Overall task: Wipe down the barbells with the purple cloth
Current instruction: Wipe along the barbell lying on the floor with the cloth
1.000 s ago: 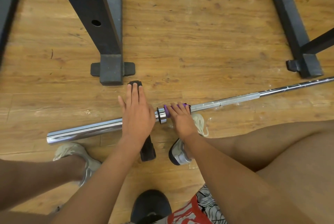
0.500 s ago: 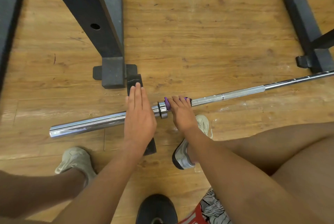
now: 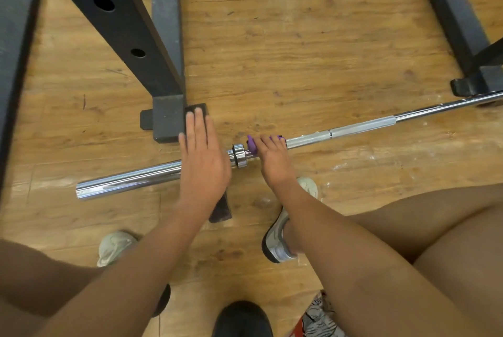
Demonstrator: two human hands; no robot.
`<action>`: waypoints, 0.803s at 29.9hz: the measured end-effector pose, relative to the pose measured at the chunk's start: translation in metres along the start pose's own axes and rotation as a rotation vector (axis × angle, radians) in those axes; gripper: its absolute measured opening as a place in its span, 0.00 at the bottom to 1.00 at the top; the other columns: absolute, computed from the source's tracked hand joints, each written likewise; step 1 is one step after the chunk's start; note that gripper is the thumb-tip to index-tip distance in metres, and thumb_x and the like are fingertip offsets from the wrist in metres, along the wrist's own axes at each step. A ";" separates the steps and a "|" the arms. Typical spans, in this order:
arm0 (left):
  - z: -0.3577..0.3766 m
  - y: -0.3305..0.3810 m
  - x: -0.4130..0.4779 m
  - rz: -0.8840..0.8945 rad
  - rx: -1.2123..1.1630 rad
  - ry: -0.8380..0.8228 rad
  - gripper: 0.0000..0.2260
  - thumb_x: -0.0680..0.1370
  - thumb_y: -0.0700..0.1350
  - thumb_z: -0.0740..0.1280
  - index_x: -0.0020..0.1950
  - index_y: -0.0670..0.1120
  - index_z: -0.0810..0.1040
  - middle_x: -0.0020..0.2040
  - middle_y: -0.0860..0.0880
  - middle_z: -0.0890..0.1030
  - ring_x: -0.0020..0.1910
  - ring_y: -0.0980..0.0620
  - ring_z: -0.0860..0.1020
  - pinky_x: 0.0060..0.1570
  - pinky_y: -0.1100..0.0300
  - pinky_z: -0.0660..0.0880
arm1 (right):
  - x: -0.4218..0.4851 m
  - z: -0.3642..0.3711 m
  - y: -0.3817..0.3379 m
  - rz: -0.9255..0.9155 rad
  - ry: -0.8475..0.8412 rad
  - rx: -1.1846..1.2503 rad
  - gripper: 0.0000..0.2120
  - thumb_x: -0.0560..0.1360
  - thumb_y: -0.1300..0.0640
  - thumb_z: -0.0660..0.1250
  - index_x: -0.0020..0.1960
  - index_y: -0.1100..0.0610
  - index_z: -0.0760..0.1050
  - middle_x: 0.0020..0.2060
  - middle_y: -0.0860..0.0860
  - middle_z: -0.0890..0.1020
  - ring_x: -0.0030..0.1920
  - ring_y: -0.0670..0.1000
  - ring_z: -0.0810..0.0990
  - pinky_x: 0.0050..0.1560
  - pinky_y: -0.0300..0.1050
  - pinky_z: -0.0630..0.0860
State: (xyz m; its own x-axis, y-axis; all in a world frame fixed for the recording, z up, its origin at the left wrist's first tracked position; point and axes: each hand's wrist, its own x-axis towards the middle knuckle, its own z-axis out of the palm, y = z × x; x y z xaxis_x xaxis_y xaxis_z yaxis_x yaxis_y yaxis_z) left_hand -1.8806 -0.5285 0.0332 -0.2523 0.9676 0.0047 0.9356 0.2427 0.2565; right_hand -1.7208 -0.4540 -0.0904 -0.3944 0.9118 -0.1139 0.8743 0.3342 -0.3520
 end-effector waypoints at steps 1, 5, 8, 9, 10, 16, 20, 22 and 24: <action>0.004 0.003 -0.016 0.010 -0.003 -0.007 0.31 0.81 0.44 0.61 0.81 0.36 0.52 0.82 0.38 0.47 0.82 0.41 0.44 0.78 0.40 0.52 | 0.004 -0.001 -0.002 0.021 -0.001 0.003 0.28 0.74 0.69 0.63 0.72 0.55 0.72 0.65 0.53 0.77 0.69 0.61 0.69 0.72 0.56 0.59; 0.023 -0.005 -0.058 0.071 0.116 -0.089 0.36 0.80 0.49 0.64 0.81 0.35 0.51 0.82 0.36 0.42 0.81 0.39 0.43 0.78 0.38 0.53 | 0.016 -0.003 -0.009 0.061 -0.030 0.028 0.31 0.75 0.69 0.62 0.77 0.54 0.67 0.71 0.52 0.73 0.78 0.60 0.59 0.77 0.55 0.53; 0.024 -0.012 -0.050 0.095 0.164 -0.120 0.36 0.81 0.48 0.61 0.81 0.35 0.47 0.81 0.36 0.39 0.81 0.39 0.41 0.76 0.37 0.55 | 0.023 -0.002 -0.007 0.049 -0.033 0.008 0.33 0.75 0.69 0.62 0.77 0.51 0.65 0.72 0.50 0.71 0.78 0.58 0.59 0.76 0.54 0.54; 0.023 -0.012 -0.045 0.095 0.169 -0.128 0.35 0.81 0.46 0.60 0.81 0.35 0.47 0.81 0.36 0.40 0.81 0.39 0.41 0.76 0.36 0.55 | 0.026 -0.002 -0.007 0.035 -0.033 -0.002 0.32 0.75 0.69 0.62 0.77 0.52 0.66 0.72 0.50 0.71 0.77 0.57 0.59 0.76 0.54 0.55; 0.022 -0.012 -0.040 0.091 0.175 -0.130 0.34 0.80 0.45 0.59 0.81 0.34 0.47 0.81 0.36 0.40 0.81 0.39 0.41 0.76 0.36 0.55 | 0.028 -0.002 -0.006 0.021 -0.037 -0.004 0.32 0.74 0.69 0.63 0.76 0.52 0.67 0.72 0.50 0.71 0.77 0.57 0.60 0.75 0.54 0.55; 0.016 -0.021 -0.005 0.138 0.178 -0.105 0.34 0.77 0.43 0.61 0.80 0.34 0.52 0.82 0.35 0.45 0.81 0.39 0.44 0.77 0.37 0.53 | 0.040 -0.008 -0.006 -0.030 -0.043 0.034 0.29 0.75 0.70 0.61 0.75 0.56 0.69 0.70 0.52 0.74 0.73 0.56 0.65 0.75 0.52 0.56; 0.010 -0.029 0.025 0.185 0.156 -0.110 0.35 0.75 0.41 0.63 0.80 0.35 0.56 0.82 0.37 0.50 0.81 0.40 0.48 0.77 0.37 0.54 | 0.051 -0.009 -0.008 -0.035 -0.054 0.033 0.31 0.73 0.72 0.61 0.74 0.55 0.69 0.68 0.51 0.75 0.71 0.56 0.66 0.75 0.52 0.58; 0.006 -0.033 0.041 0.209 0.143 -0.114 0.35 0.75 0.41 0.63 0.80 0.35 0.56 0.82 0.38 0.51 0.81 0.40 0.48 0.77 0.38 0.54 | 0.054 -0.009 -0.007 -0.051 -0.053 0.025 0.33 0.73 0.73 0.62 0.76 0.55 0.68 0.70 0.52 0.73 0.73 0.57 0.64 0.76 0.54 0.57; 0.001 -0.037 0.058 0.223 0.119 -0.122 0.34 0.76 0.41 0.62 0.80 0.35 0.55 0.82 0.38 0.52 0.81 0.41 0.49 0.77 0.39 0.53 | 0.055 -0.008 -0.005 -0.059 -0.052 0.035 0.36 0.72 0.74 0.63 0.78 0.55 0.64 0.74 0.52 0.69 0.78 0.59 0.59 0.79 0.56 0.52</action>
State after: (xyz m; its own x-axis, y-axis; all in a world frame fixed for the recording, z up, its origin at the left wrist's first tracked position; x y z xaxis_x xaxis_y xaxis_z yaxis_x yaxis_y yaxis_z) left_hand -1.9293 -0.4817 0.0226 -0.0117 0.9975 -0.0696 0.9889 0.0218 0.1466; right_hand -1.7452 -0.4033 -0.0874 -0.4599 0.8768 -0.1401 0.8391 0.3776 -0.3916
